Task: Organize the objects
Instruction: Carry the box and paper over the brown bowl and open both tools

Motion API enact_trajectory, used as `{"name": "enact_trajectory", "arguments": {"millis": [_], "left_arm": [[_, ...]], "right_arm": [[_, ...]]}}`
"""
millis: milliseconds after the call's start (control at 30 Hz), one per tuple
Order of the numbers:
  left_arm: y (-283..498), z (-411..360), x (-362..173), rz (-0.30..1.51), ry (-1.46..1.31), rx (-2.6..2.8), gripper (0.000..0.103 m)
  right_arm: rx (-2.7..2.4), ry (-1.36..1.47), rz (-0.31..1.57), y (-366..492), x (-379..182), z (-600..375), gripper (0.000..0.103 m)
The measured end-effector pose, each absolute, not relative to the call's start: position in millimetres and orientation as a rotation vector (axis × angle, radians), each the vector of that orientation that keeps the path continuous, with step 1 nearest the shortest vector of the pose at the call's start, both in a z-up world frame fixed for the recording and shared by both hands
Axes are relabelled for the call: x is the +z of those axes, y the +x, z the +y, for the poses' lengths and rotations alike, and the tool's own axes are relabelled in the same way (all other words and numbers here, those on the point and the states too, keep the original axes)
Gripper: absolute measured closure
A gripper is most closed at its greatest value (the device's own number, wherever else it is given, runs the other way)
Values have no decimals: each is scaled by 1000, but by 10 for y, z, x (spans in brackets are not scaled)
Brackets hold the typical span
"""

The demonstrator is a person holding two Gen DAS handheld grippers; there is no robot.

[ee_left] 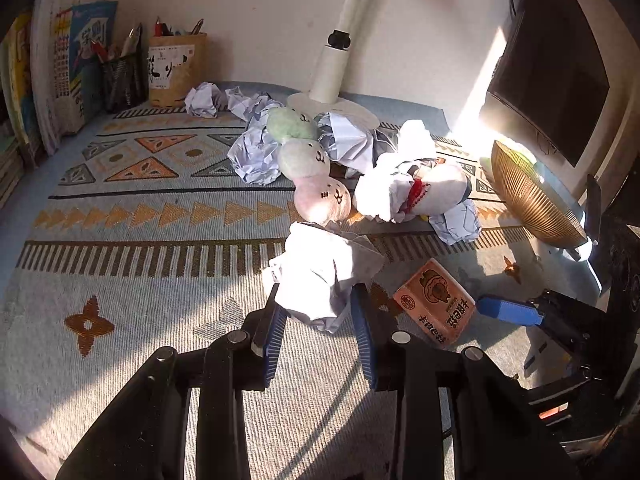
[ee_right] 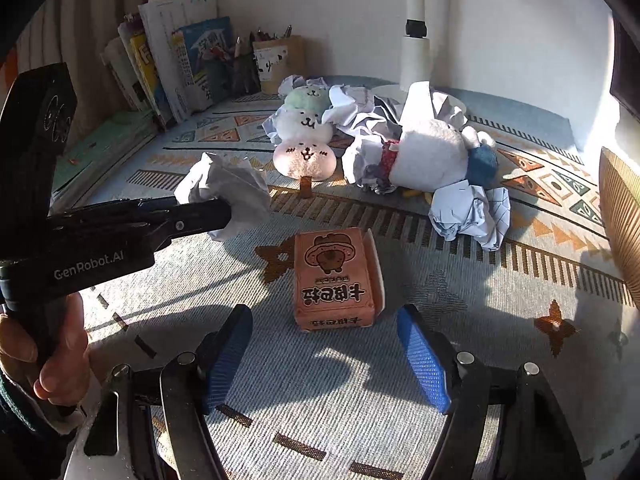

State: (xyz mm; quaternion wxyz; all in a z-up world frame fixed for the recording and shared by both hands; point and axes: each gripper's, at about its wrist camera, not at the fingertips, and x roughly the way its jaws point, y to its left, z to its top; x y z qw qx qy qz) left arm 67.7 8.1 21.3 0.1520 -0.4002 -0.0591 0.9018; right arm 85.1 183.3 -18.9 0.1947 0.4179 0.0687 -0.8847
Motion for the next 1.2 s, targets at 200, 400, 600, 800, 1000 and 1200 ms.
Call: {"name": "enact_trajectory", "arguments": {"millis": [200,400,600,800,1000,1200], "left_arm": [[694,120,225,-169,-1147,2583,74],[714,298,457,-123,-1102,2571,74],[663,835,966,-34,-946,2503,74],[363,1766,1406,20,-818,2326,74],[-64,2682,1419,44,-832,2207,74],[-326,3249,1138,74,-893,2150,73]], "right_arm": [[-2456,1205,76,638,-217,1911,29],[-2456,1167,-4,585,-164,1853,62],[-2624,976,-149,877,392,2537,62],[-2922,772,-386,992,1024,3726,62],[-3130,745,-565,854,1155,4648,62],[-3133,855,-677,552,969,5049,62]]}}
